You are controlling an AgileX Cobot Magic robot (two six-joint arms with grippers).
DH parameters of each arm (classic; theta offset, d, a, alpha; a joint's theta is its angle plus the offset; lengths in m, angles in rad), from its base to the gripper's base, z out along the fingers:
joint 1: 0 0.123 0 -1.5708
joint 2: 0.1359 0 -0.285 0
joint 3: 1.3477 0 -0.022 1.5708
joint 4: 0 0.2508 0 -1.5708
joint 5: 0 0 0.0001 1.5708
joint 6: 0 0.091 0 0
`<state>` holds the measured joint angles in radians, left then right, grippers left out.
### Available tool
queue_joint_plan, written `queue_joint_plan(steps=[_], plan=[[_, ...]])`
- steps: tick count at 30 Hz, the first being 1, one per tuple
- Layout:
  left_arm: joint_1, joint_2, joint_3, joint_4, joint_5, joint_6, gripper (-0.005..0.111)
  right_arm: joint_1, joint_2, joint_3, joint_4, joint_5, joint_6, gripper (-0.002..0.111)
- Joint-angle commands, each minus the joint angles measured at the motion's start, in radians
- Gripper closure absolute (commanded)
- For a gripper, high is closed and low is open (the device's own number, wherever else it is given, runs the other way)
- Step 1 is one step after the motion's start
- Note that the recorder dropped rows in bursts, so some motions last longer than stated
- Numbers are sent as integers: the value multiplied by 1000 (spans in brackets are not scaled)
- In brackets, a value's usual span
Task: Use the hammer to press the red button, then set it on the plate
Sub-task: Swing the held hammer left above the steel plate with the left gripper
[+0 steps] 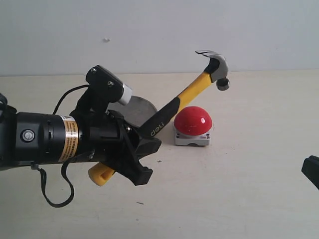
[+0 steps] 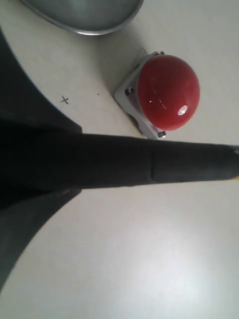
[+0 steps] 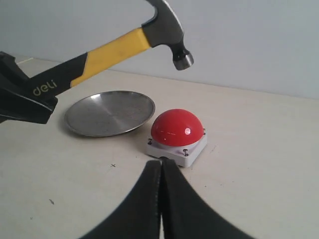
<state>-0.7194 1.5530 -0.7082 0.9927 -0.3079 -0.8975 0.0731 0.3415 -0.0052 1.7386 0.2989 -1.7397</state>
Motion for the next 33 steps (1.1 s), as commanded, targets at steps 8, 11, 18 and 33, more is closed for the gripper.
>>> queue_joint_plan(steps=[8,11,18,33], plan=[[2,-5,33,-191,-28,185,107,-3,-4,5,6,4,89,108],[2,43,33,-364,-54,323,107,-3,-4,5,6,12,181,108],[2,113,31,-569,-89,503,107,-3,-4,5,6,12,179,108],[41,53,-38,-581,-43,518,107,-3,-4,5,6,12,179,108]])
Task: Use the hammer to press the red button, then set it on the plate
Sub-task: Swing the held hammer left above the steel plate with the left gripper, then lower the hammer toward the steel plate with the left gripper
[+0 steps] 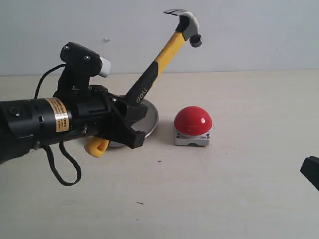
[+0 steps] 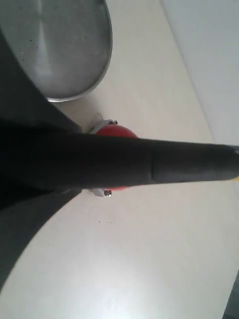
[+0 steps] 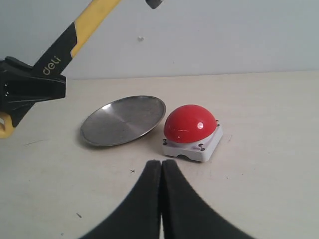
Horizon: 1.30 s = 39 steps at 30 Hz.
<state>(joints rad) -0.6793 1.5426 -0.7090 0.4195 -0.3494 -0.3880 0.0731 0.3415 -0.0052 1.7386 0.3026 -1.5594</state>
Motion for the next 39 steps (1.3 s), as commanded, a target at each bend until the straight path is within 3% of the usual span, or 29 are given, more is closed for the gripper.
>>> queue_joint_plan(steps=[1,6,10,20,26,33,39], plan=[[1,91,-47,-8,16,0,107,-3,-4,5,6,8,-1,108],[-8,255,-109,43,186,-68,107,-3,-4,5,6,8,-1,108],[-28,284,-134,77,290,-68,107,-3,-4,5,6,8,-1,108],[-18,15,-136,39,316,-68,107,-3,-4,5,6,8,-1,108],[41,-76,-129,35,306,-124,107,-3,-4,5,6,8,-1,108],[194,-48,-129,35,299,-308,107,-3,-4,5,6,8,-1,108],[234,-9,-129,40,228,-308,107,-3,-4,5,6,8,-1,108]])
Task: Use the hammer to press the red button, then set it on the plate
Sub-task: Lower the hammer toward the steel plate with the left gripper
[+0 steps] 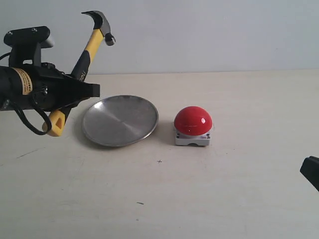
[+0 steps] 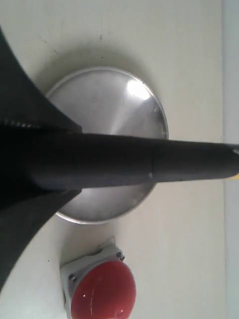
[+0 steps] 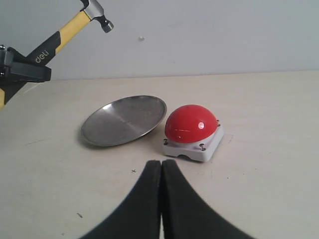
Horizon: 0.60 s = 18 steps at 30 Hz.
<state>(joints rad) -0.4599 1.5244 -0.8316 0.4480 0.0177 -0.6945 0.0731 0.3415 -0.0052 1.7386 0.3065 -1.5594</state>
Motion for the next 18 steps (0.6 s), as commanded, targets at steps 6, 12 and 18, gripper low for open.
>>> queue_joint_plan(steps=[6,12,18], plan=[[32,24,-6,72,-132,5,107,-3,-4,5,6,4,-1,108],[-9,24,-6,72,-130,3,107,-3,-4,5,6,4,-1,108],[-29,24,-6,72,-89,5,107,-3,-4,5,6,4,-1,108]])
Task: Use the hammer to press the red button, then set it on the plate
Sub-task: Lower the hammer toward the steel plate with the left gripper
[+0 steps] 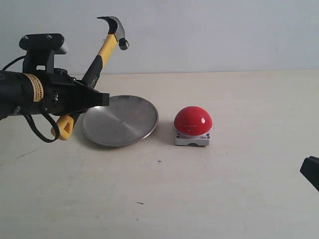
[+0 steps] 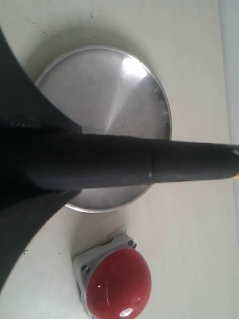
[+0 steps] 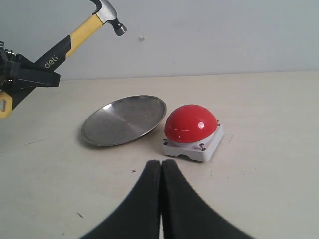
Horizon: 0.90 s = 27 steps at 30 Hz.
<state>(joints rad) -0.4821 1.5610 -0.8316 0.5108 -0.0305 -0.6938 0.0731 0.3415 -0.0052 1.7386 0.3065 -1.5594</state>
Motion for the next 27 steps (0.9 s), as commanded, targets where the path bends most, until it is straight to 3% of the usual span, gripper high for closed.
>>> queue_joint_plan(steps=[1,6,8,9,13,16,21,27], plan=[[-7,-13,-6,11,-24,4,107,-3,-4,5,6,4,-1,108],[-7,-13,7,18,-34,16,107,-3,-4,5,6,4,-1,108],[-7,-13,28,-54,-48,98,107,-3,-4,5,6,4,-1,108],[-7,-13,37,-131,-52,177,107,-3,-4,5,6,4,-1,108],[-7,-13,69,-716,-68,851,107,-3,-4,5,6,4,-1,108],[-17,-13,62,-954,-34,1111,107,-3,-4,5,6,4,-1,108],[-28,-13,-15,-923,179,1133,107,-3,-4,5,6,4,-1,108],[-23,-13,-58,-991,211,1168,107,-3,-4,5,6,4,-1,108]])
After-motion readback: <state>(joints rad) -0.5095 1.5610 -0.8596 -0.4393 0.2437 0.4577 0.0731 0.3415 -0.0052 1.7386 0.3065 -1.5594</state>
